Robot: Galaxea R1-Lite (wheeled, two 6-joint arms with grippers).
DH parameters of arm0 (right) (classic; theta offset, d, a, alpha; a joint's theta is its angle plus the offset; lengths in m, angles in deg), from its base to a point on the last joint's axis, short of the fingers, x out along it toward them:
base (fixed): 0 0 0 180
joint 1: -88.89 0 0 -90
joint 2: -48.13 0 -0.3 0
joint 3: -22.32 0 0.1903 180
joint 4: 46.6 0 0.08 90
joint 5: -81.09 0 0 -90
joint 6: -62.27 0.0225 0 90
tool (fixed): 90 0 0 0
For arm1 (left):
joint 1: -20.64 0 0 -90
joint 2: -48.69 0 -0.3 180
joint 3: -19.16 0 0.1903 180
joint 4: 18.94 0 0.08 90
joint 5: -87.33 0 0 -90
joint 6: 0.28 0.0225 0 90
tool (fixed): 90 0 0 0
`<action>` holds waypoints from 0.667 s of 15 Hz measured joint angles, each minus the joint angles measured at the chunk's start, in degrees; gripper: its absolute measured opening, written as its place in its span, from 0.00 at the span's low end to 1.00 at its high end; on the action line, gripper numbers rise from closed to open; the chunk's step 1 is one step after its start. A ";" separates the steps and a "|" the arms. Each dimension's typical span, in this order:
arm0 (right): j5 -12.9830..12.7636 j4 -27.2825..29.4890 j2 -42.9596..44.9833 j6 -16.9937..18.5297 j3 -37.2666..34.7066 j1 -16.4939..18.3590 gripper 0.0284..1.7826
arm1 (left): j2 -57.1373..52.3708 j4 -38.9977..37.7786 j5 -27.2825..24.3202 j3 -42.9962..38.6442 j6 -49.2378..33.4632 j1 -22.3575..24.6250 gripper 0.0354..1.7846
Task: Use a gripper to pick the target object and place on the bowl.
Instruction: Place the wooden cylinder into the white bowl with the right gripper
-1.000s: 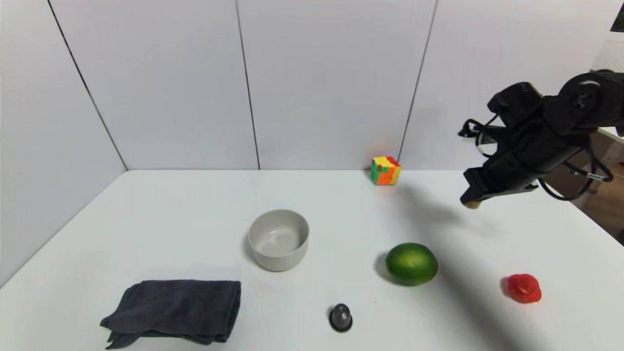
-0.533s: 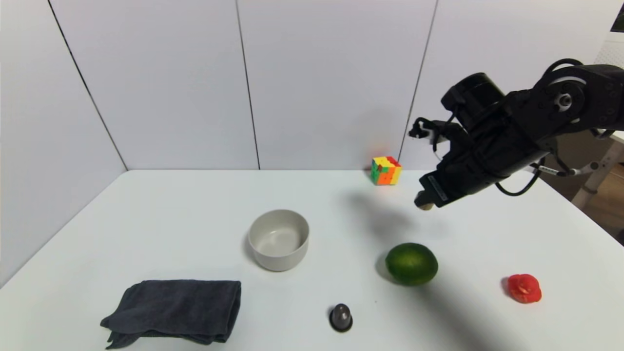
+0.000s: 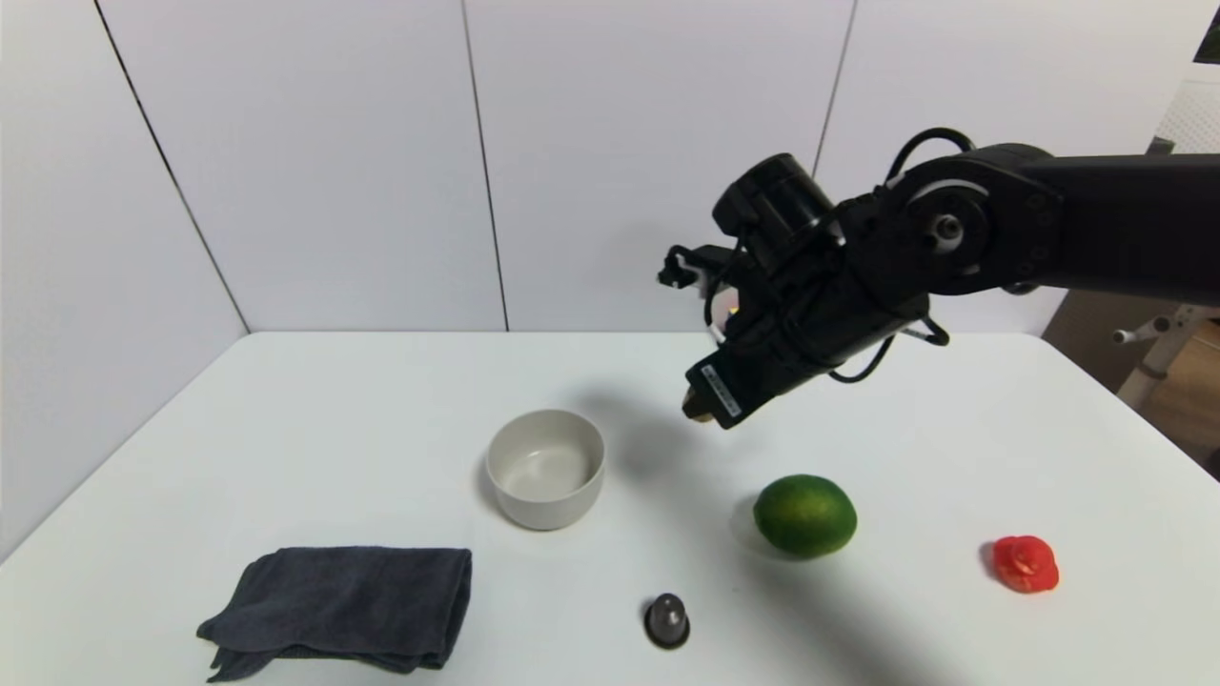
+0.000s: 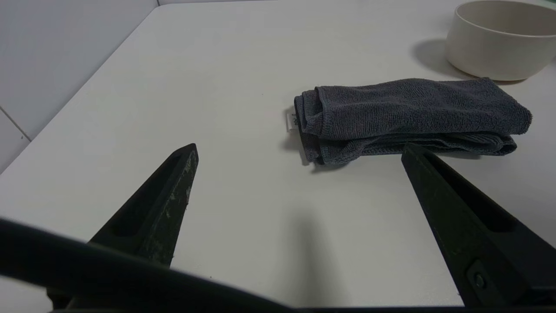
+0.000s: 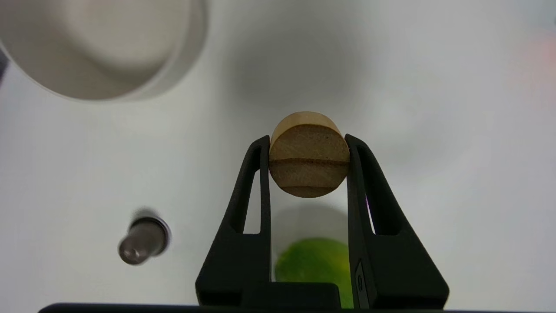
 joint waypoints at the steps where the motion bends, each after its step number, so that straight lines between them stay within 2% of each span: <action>1: -0.02 -0.05 -1.00 -0.02 1.54 -1.22 0.25 | 0.00 0.00 0.00 0.00 0.00 0.00 0.94; 5: -0.04 -1.06 -3.89 0.06 5.56 -6.07 0.25 | 0.00 -0.02 0.00 0.00 -0.02 0.00 0.94; 10: 0.17 -6.83 -6.07 0.22 6.12 -11.82 0.25 | 0.00 0.00 0.00 0.00 -0.06 0.00 0.94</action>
